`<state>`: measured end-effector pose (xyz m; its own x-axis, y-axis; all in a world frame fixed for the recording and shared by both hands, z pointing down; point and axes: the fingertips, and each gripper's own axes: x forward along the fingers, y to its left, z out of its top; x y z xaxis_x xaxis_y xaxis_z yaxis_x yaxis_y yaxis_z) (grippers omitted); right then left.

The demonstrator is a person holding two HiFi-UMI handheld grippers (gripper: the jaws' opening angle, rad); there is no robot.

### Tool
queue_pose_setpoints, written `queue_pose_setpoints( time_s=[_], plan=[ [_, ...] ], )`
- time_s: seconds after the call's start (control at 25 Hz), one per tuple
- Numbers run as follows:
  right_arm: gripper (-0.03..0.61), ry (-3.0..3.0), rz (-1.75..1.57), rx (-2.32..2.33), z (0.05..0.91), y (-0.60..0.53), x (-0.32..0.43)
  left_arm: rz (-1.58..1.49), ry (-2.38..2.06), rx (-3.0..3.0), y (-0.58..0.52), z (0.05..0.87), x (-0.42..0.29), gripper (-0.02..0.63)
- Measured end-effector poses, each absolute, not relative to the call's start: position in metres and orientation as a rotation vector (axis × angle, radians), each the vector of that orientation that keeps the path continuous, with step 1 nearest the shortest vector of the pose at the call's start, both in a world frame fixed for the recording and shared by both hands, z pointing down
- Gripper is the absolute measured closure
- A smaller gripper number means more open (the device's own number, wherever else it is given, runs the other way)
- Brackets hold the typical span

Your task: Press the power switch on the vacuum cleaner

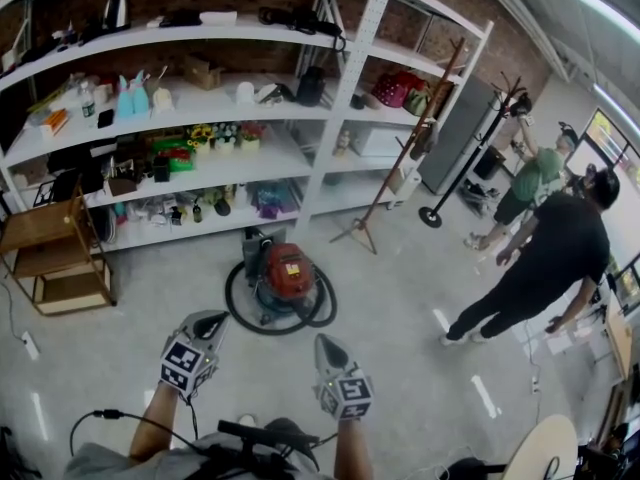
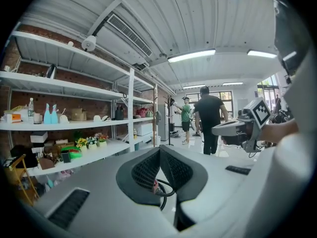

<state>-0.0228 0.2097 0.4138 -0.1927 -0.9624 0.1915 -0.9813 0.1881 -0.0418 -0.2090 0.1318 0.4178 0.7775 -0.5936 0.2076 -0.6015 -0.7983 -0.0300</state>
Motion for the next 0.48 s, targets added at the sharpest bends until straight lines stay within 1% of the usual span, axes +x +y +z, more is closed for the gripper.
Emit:
queue_pose_setpoints(
  time_s=[0.48],
  plan=[
    [0.566, -2.328, 0.258, 1.914, 0.416, 0.172, 0.001, 0.320, -0.993, 2.925, 0.096, 0.421, -0.188, 0.621]
  ],
)
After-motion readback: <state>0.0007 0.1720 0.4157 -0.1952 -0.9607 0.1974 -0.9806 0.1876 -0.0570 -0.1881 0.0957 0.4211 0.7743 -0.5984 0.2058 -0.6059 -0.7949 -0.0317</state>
